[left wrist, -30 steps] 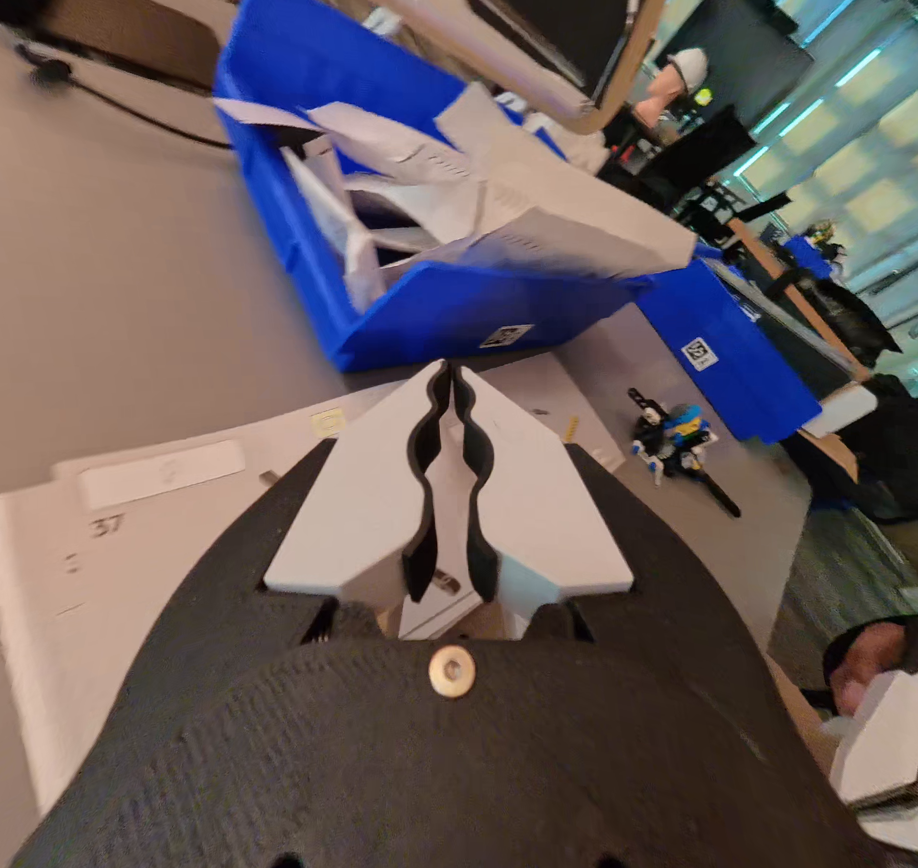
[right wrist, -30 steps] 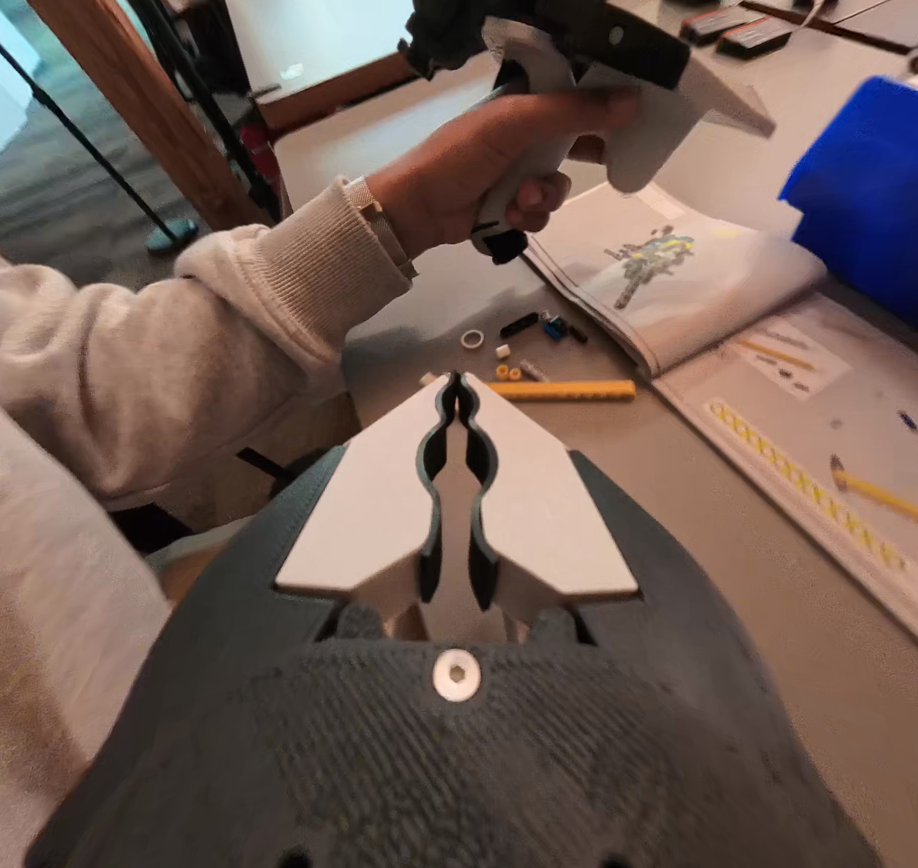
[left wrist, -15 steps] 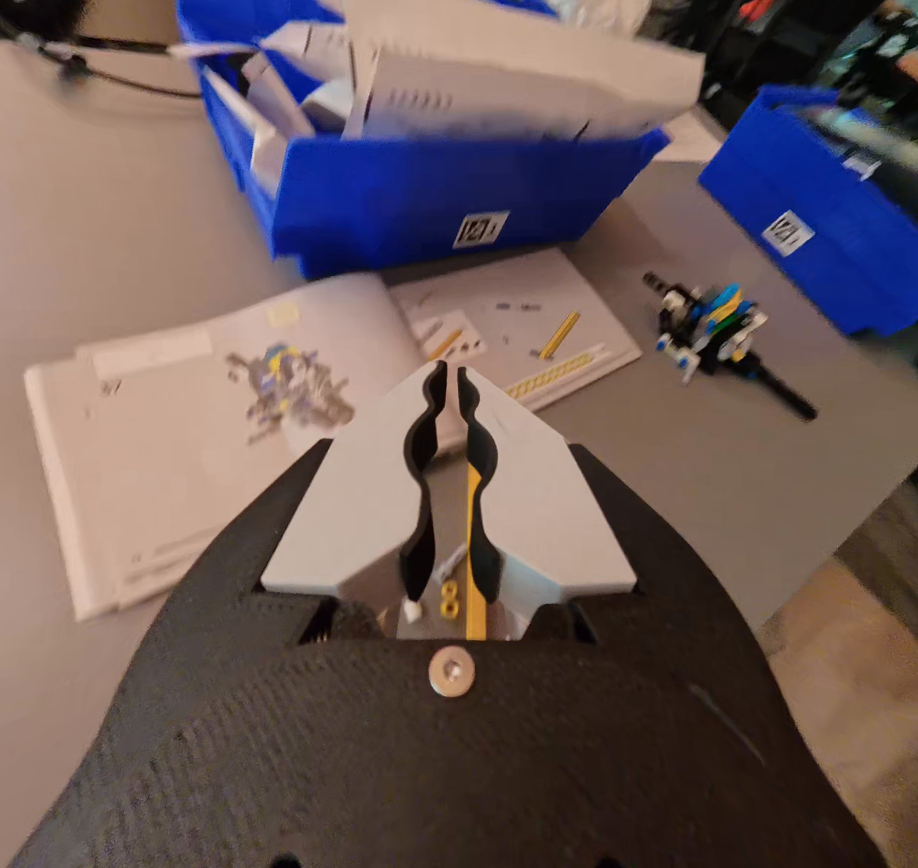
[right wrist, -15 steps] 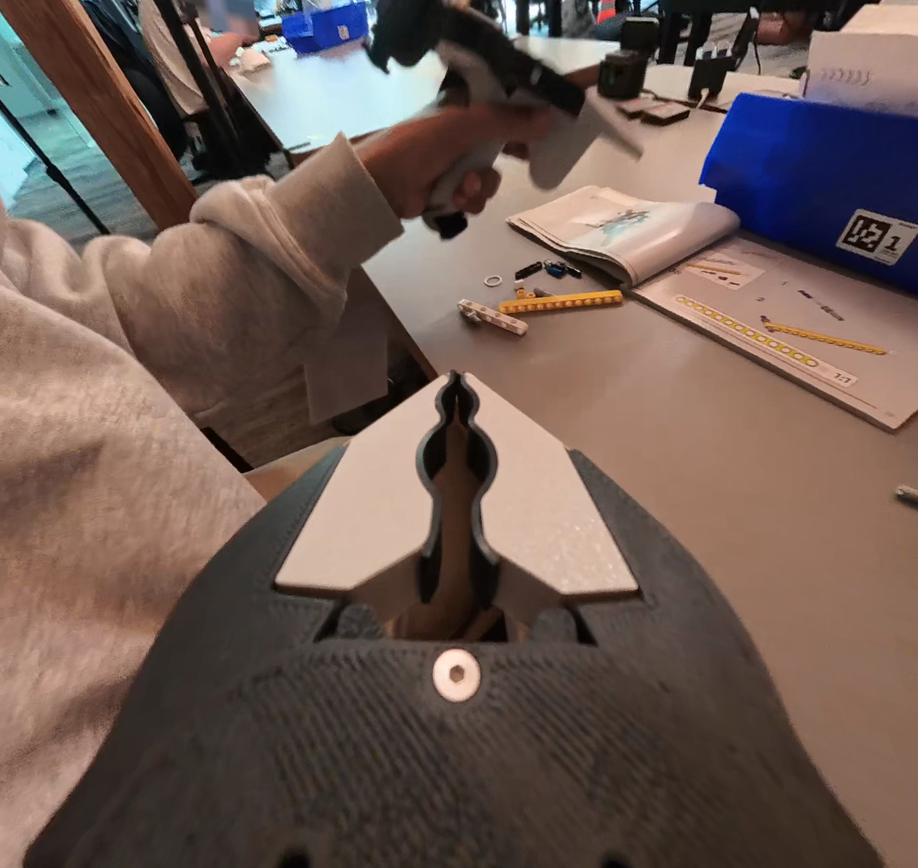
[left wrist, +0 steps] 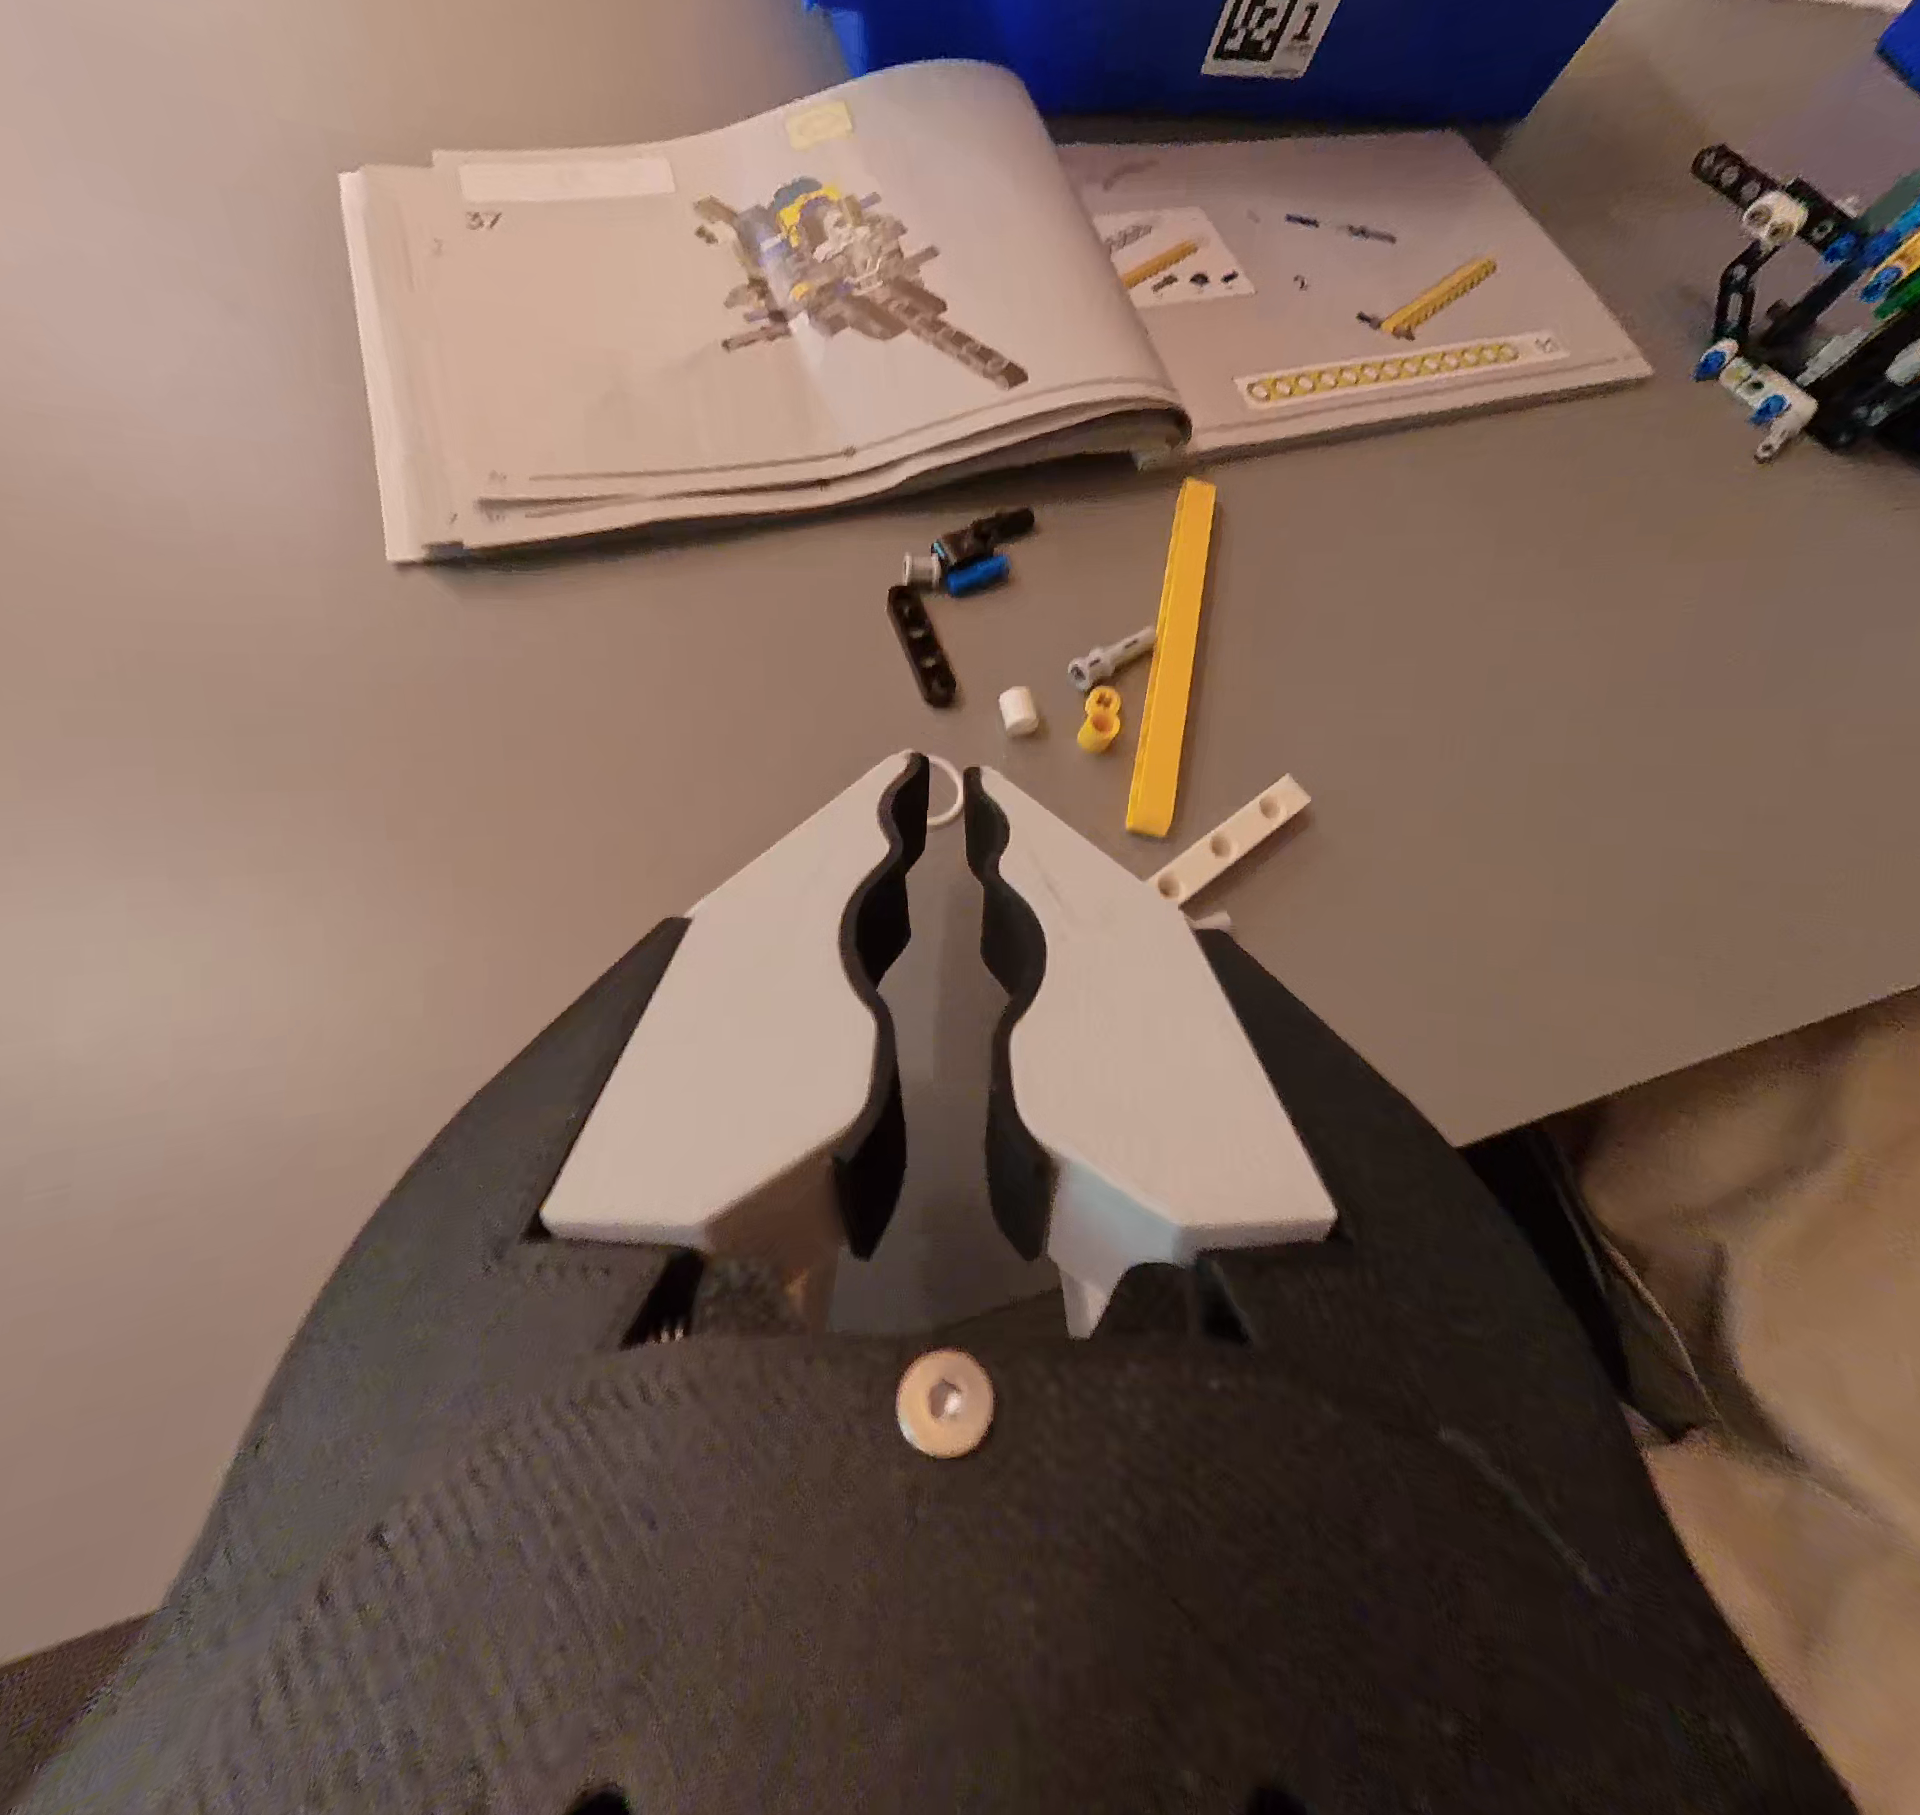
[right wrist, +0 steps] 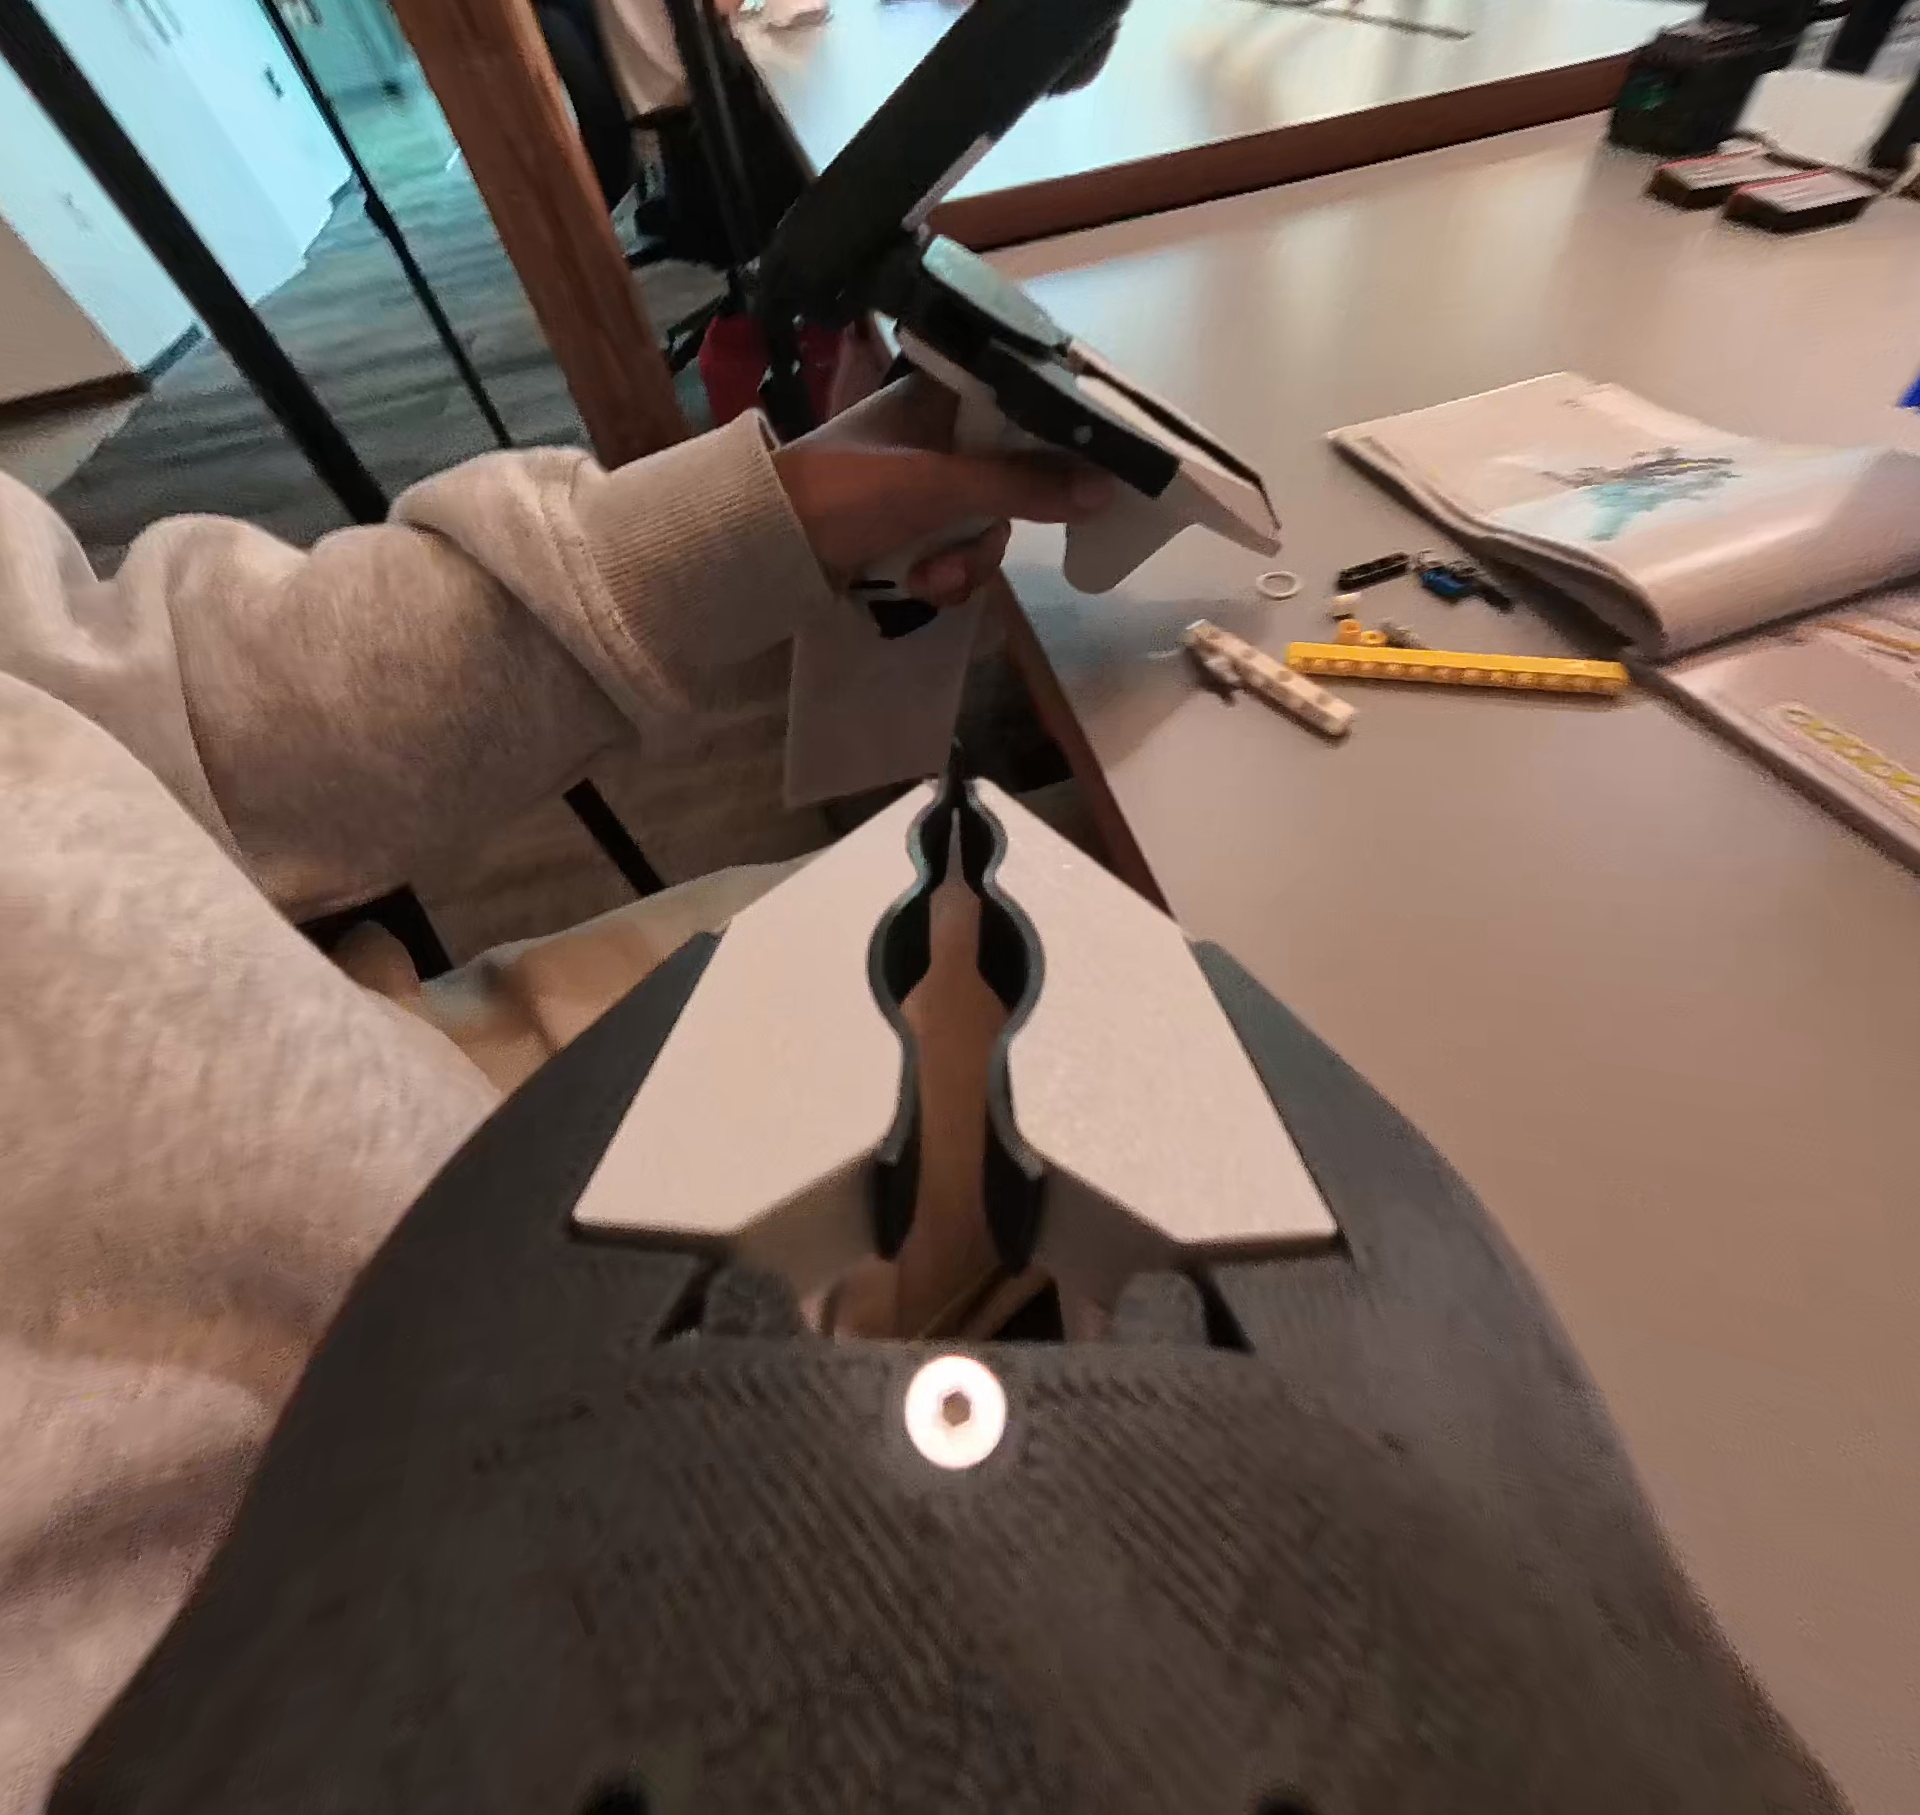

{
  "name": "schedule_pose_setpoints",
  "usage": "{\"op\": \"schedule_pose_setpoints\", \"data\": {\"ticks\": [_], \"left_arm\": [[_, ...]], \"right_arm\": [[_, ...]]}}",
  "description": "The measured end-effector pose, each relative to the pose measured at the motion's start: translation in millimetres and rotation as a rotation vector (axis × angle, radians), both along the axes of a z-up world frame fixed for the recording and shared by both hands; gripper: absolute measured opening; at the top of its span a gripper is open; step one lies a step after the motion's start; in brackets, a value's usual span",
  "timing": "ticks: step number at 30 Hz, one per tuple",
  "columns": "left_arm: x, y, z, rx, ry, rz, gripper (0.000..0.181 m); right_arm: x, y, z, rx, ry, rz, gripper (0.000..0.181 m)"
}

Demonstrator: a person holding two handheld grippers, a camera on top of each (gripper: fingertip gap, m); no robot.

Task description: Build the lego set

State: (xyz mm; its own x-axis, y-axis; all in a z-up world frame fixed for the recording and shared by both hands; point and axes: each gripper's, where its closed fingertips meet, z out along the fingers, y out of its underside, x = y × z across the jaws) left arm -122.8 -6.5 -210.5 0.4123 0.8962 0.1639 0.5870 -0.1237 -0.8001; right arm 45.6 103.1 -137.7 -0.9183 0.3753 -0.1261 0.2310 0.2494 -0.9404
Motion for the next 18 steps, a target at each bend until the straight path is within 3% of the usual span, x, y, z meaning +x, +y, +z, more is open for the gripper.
{"op": "schedule_pose_setpoints", "data": {"ticks": [7,18], "left_arm": [[8.0,-10.7,-4.2,0.008,-0.017,0.028,0.008],[-2.5,9.7,-9.1,0.005,-0.040,-0.036,0.010]], "right_arm": [[14.5,-20.3,-24.3,0.120,0.038,0.096,0.000],[1.7,-3.1,-22.6,0.066,0.010,0.018,0.000]]}}
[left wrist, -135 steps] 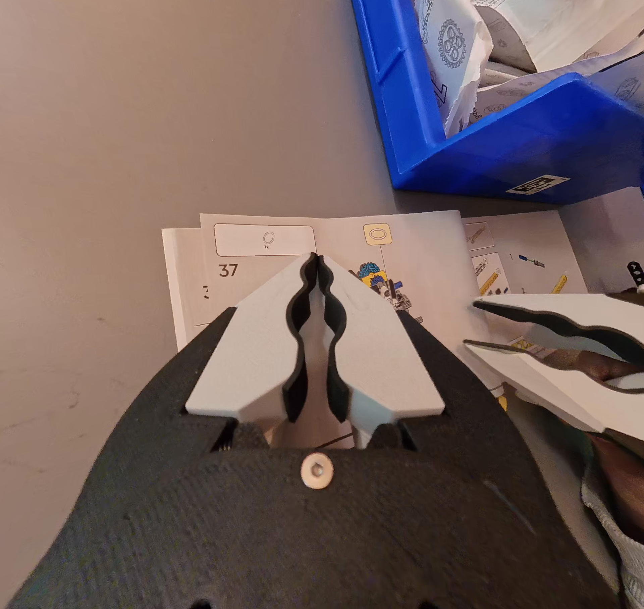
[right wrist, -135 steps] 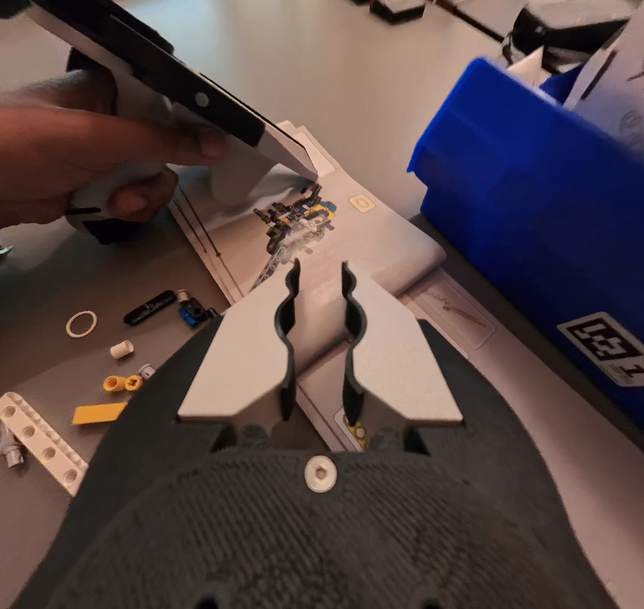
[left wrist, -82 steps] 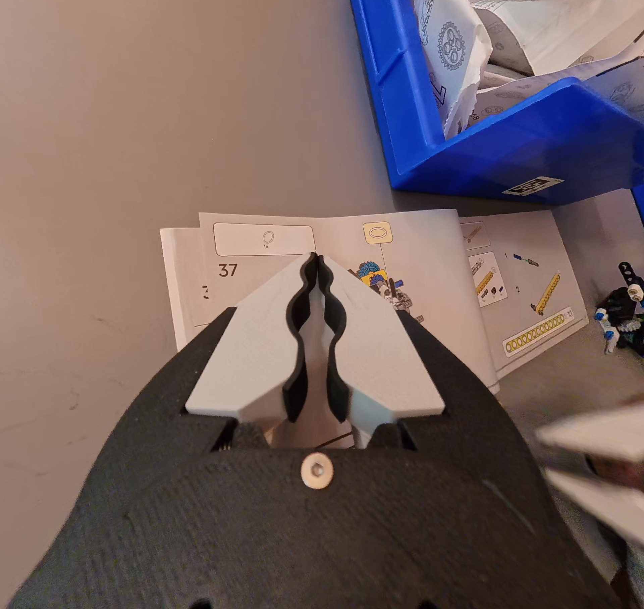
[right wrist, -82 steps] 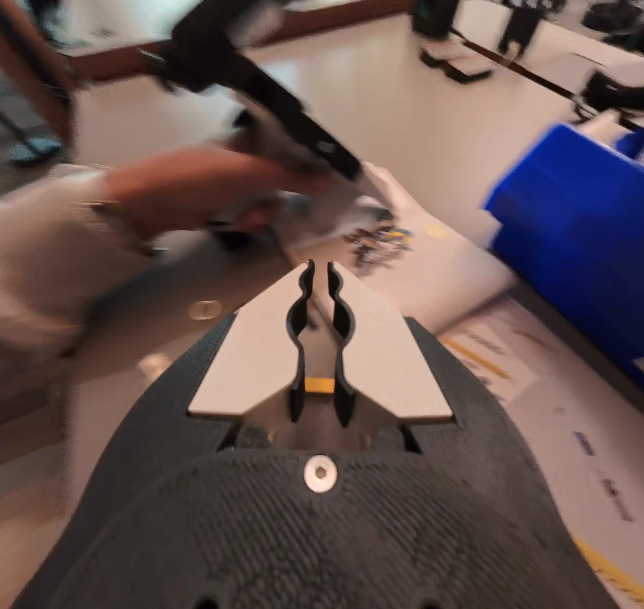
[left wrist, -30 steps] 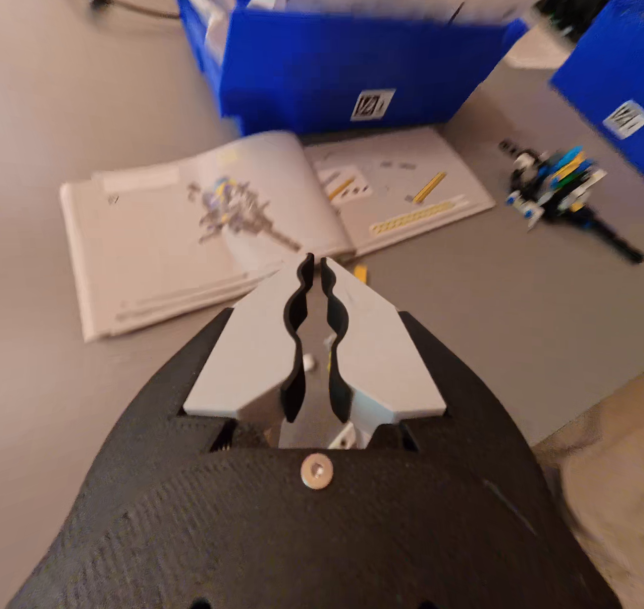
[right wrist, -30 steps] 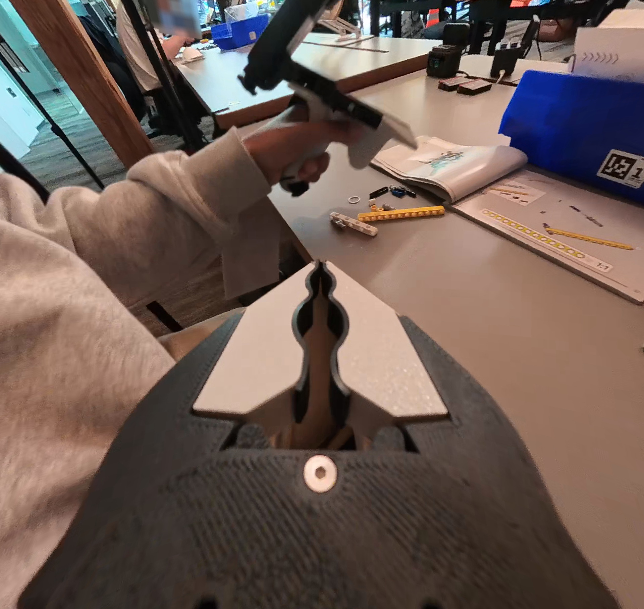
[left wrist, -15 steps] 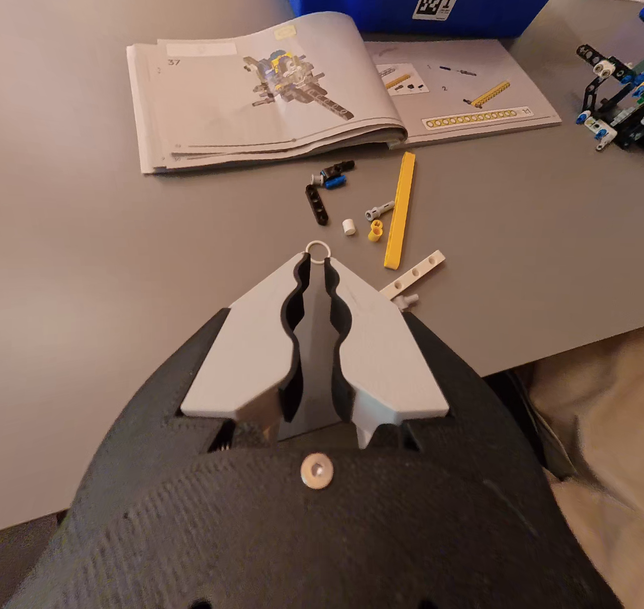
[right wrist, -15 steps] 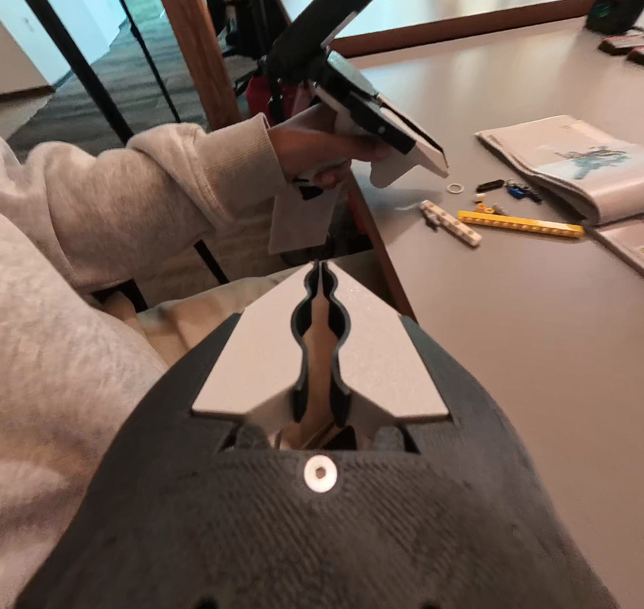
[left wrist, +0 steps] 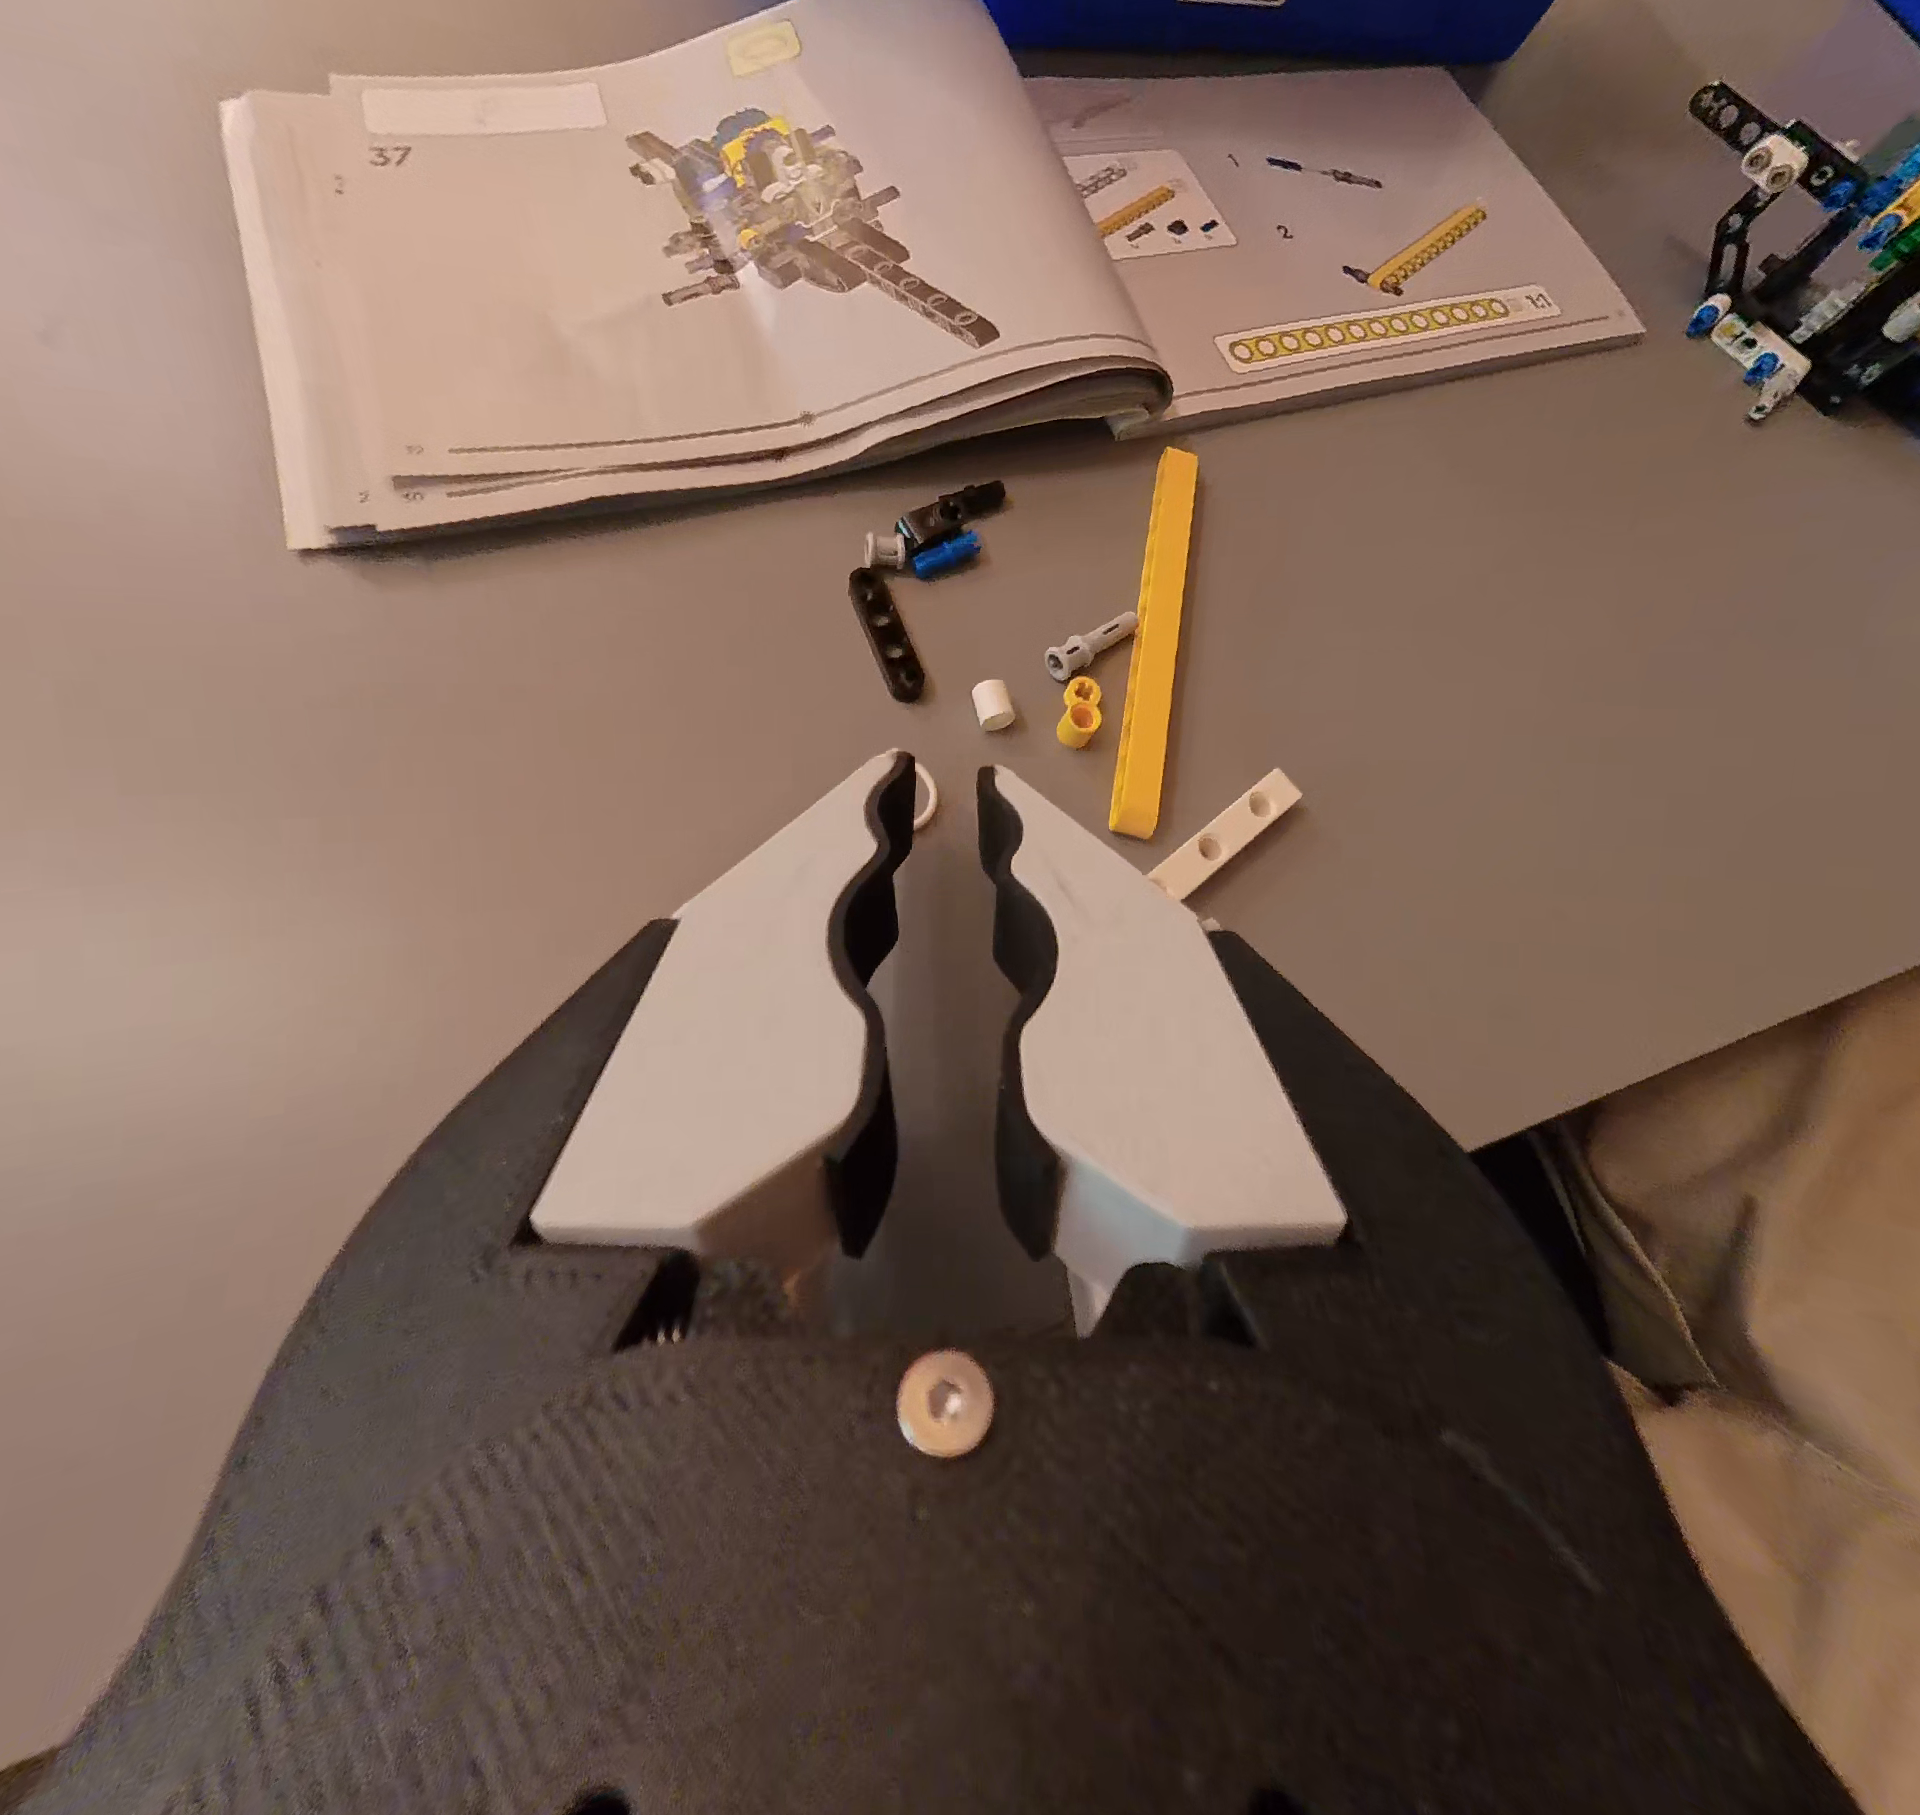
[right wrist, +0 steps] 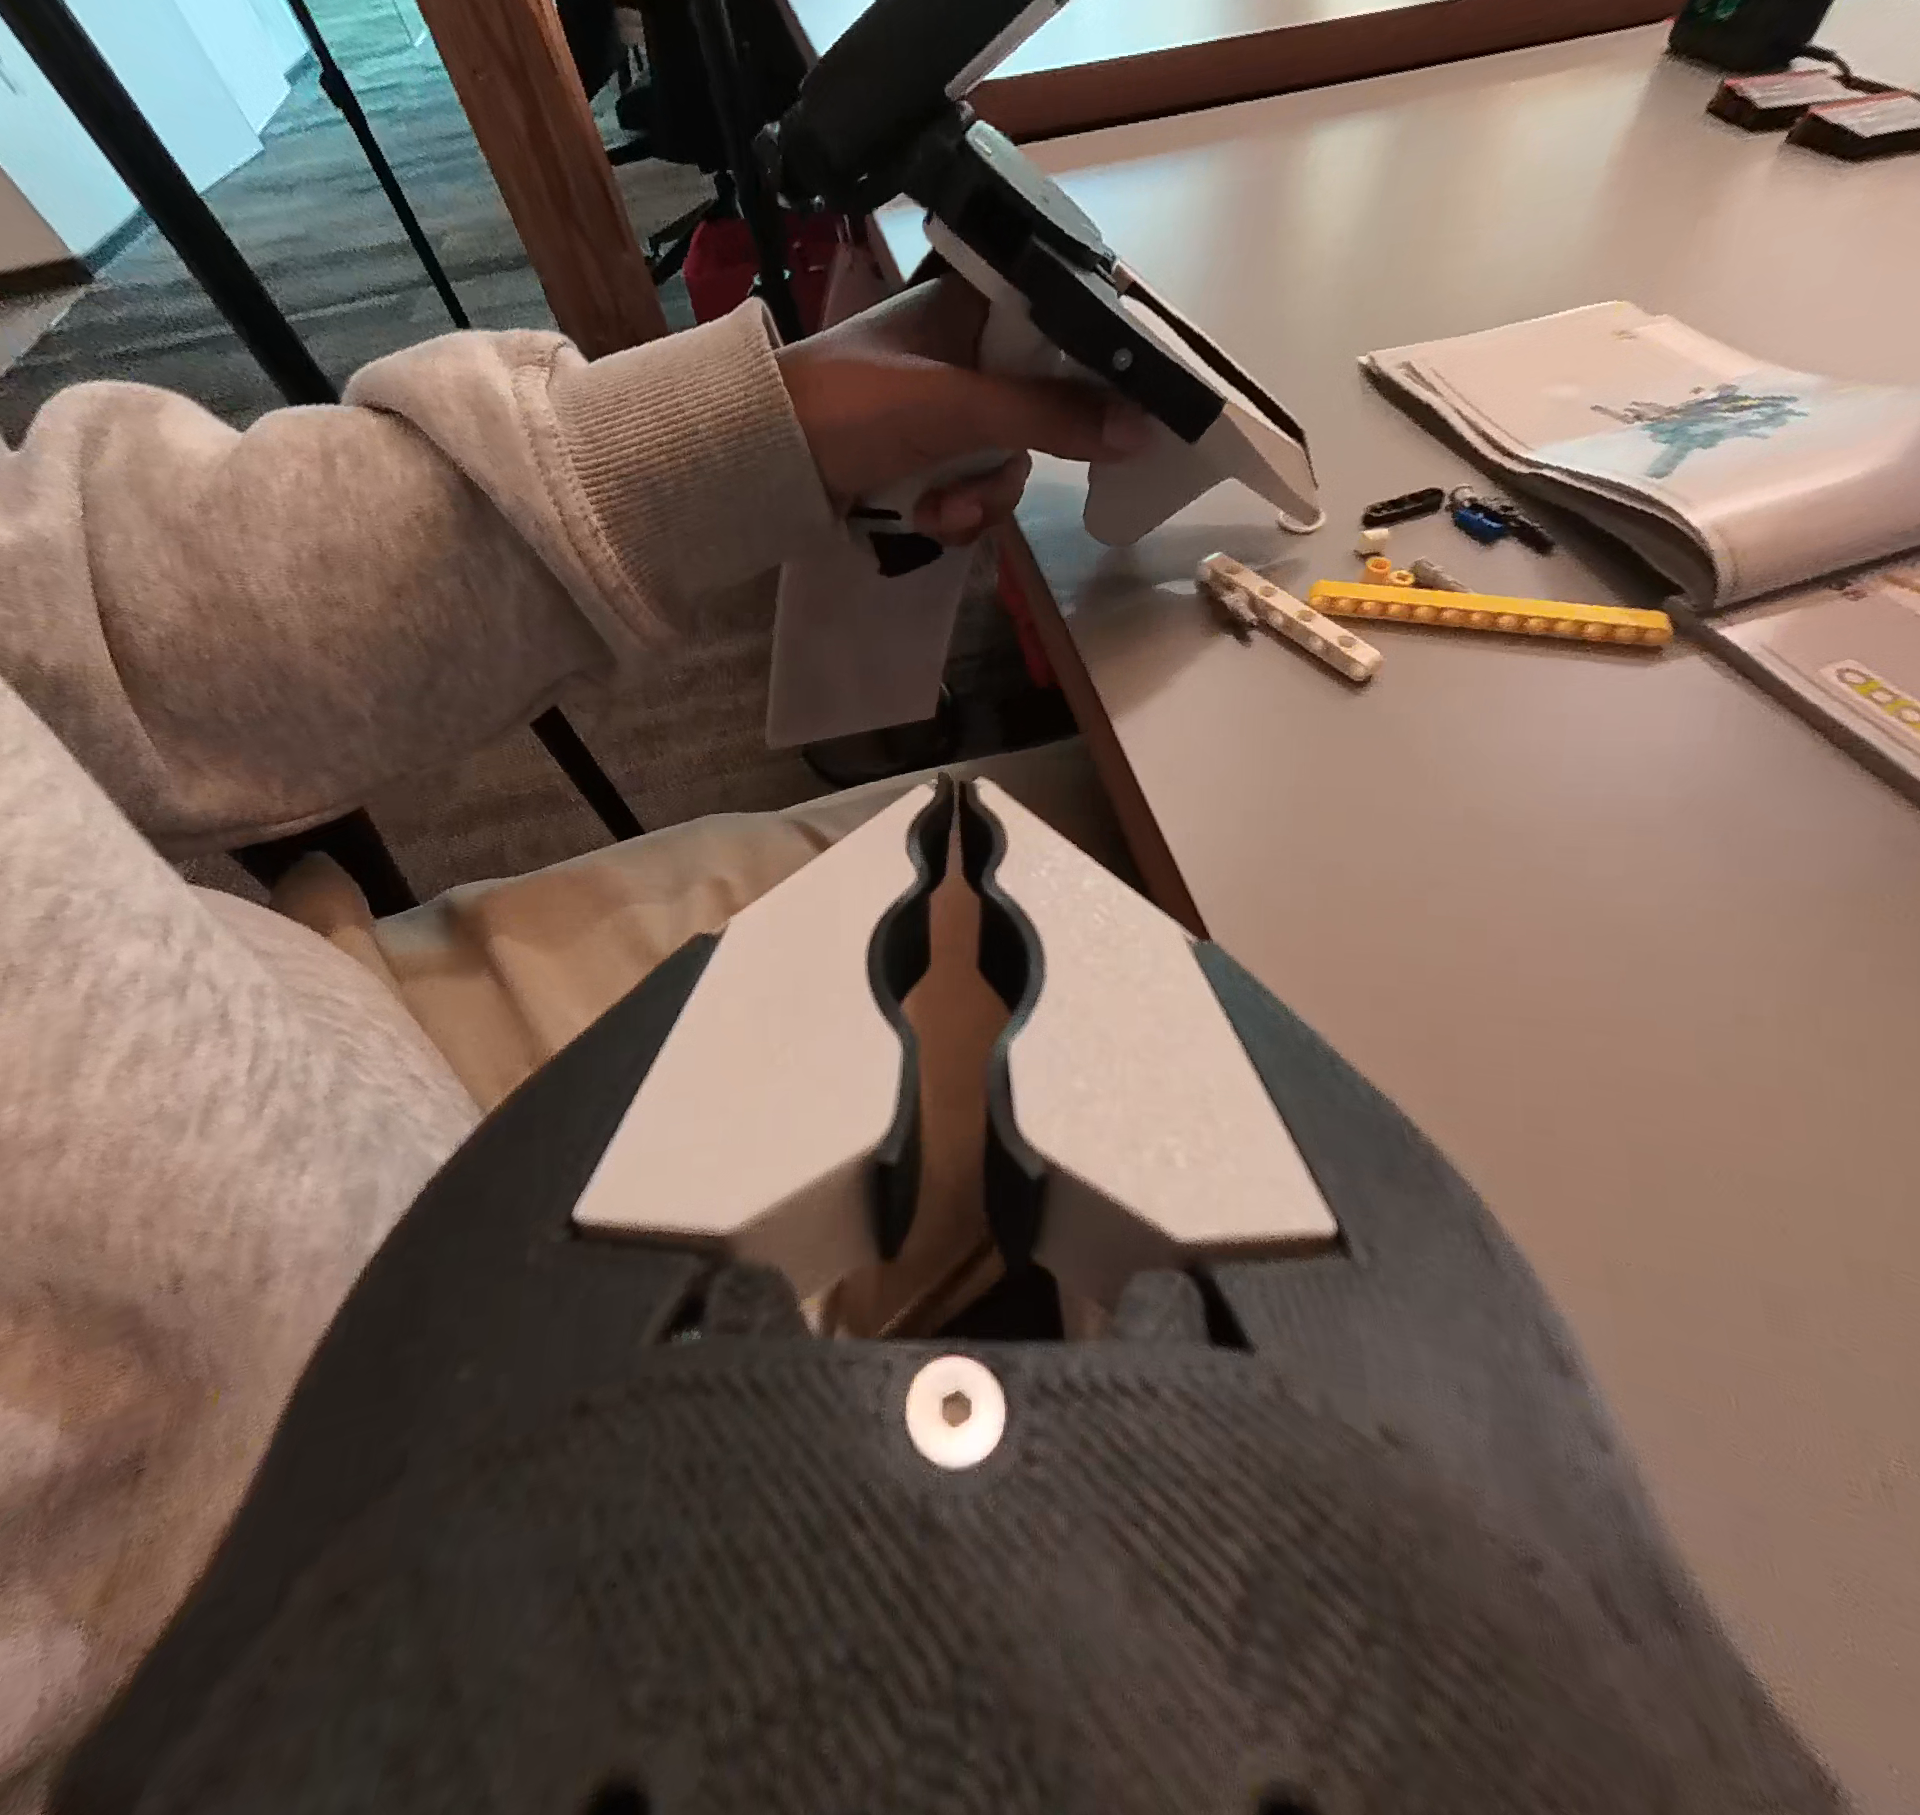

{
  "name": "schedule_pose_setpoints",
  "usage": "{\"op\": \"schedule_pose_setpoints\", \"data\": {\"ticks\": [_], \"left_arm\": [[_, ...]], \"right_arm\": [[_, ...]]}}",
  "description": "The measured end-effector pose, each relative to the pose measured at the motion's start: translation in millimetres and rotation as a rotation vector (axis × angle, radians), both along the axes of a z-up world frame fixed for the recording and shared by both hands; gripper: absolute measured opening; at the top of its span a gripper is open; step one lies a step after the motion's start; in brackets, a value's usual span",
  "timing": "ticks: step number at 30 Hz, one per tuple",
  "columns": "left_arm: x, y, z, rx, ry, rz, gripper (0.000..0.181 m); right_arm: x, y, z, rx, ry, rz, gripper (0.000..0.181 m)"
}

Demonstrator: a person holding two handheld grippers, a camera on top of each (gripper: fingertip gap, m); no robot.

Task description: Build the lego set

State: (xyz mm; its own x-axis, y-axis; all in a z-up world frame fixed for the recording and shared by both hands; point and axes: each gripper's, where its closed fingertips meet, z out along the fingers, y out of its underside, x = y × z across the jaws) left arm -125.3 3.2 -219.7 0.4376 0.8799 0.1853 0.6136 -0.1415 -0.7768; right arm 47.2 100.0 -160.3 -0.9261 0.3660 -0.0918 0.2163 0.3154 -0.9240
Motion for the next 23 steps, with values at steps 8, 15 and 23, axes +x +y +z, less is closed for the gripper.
{"op": "schedule_pose_setpoints", "data": {"ticks": [8,15,23], "left_arm": [[-16.7,-7.7,1.9,0.032,-0.024,0.014,0.009],[-19.0,-0.8,-7.0,0.060,-0.112,-0.029,0.014],[-12.2,-16.8,-6.4,-0.020,-0.155,-0.038,0.010]], "right_arm": [[-12.3,18.3,-6.0,-0.006,-0.015,-0.086,0.000],[-21.8,33.3,-12.5,-0.026,-0.052,-0.146,0.000],[-26.1,40.0,-18.3,-0.030,-0.074,-0.170,0.000]]}}
